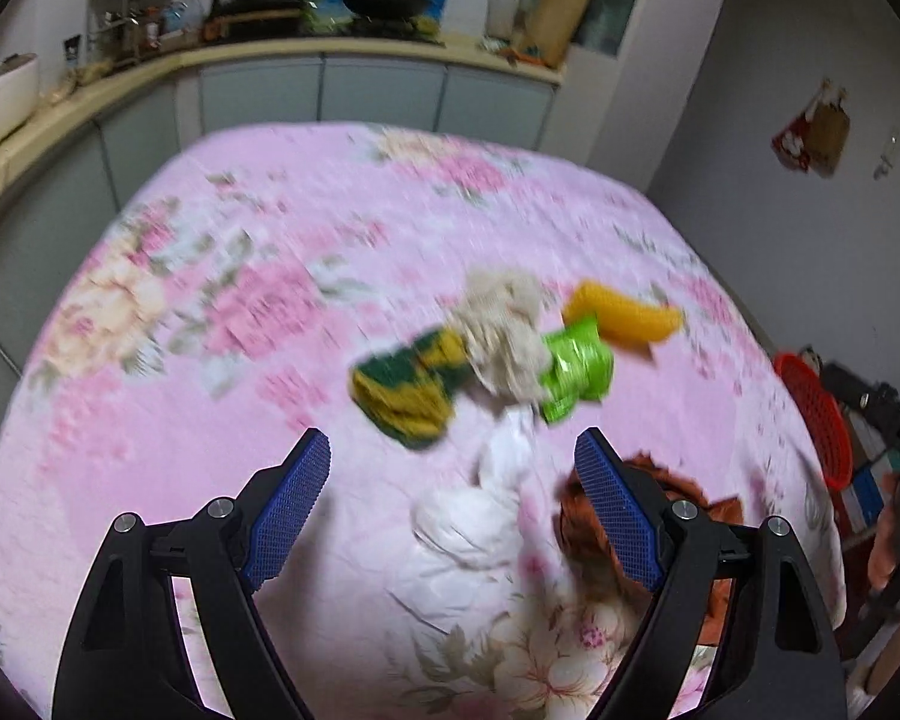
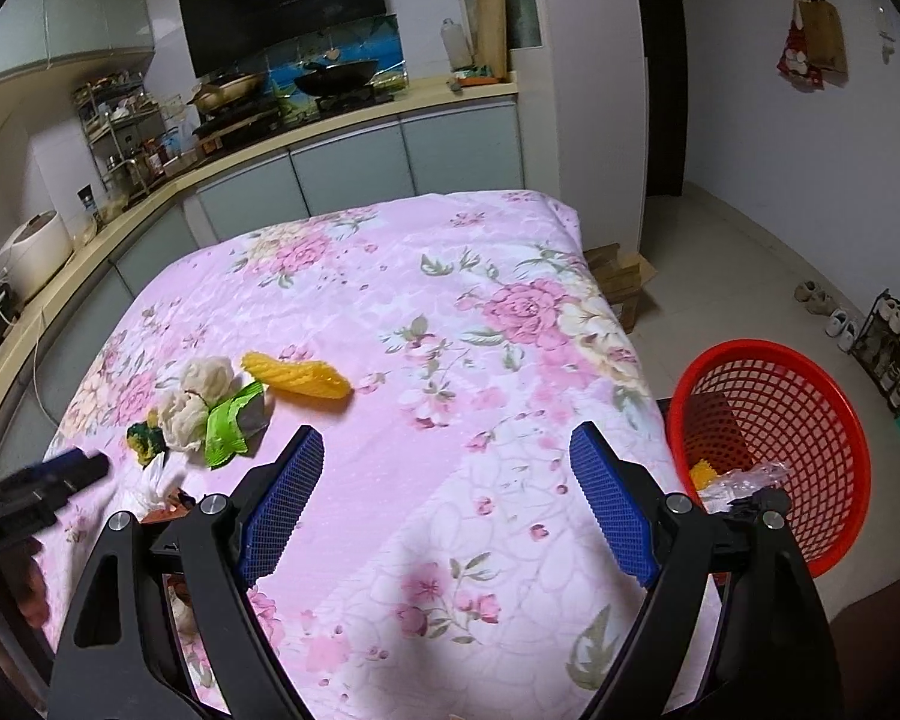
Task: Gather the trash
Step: 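Grasp the white tissue with the left tool while the right tool approaches the brown paper, then grasp the brown paper with the right tool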
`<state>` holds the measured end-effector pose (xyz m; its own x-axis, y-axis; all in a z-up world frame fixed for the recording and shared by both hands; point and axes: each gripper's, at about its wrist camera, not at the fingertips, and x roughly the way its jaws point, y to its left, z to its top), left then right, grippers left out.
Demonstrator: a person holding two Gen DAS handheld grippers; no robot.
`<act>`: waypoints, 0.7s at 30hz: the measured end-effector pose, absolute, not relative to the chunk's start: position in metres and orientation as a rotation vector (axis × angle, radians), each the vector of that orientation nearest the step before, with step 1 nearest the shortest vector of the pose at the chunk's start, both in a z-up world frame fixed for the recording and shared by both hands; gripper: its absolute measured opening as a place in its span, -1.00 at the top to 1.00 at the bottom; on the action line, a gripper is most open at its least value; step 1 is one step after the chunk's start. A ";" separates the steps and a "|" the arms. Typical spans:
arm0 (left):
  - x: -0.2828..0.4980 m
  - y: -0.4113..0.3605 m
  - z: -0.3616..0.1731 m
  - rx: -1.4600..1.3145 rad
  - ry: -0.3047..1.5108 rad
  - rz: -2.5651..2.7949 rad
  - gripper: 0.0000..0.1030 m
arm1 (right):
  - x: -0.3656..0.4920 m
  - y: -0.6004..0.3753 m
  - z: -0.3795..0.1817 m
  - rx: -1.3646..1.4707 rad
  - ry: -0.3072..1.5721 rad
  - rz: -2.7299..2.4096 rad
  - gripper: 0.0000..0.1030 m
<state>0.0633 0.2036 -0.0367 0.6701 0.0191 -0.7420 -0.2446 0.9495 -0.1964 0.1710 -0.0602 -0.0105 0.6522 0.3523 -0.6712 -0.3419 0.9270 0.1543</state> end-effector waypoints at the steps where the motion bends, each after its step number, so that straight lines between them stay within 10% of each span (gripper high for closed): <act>1: 0.065 0.201 -0.043 -0.301 0.840 0.142 -0.57 | 0.171 -0.059 -0.011 0.012 0.766 0.394 -0.58; 7: 0.066 0.196 -0.060 -0.301 0.867 0.127 -0.51 | 0.172 -0.057 -0.013 0.002 0.775 0.391 -0.58; 14: 0.065 0.193 -0.071 -0.295 0.888 0.127 0.18 | 0.169 -0.043 -0.019 -0.016 0.789 0.421 -0.58; 21: 0.054 0.205 -0.059 -0.321 0.832 0.152 0.22 | 0.152 -0.010 -0.023 -0.059 0.788 0.534 -0.58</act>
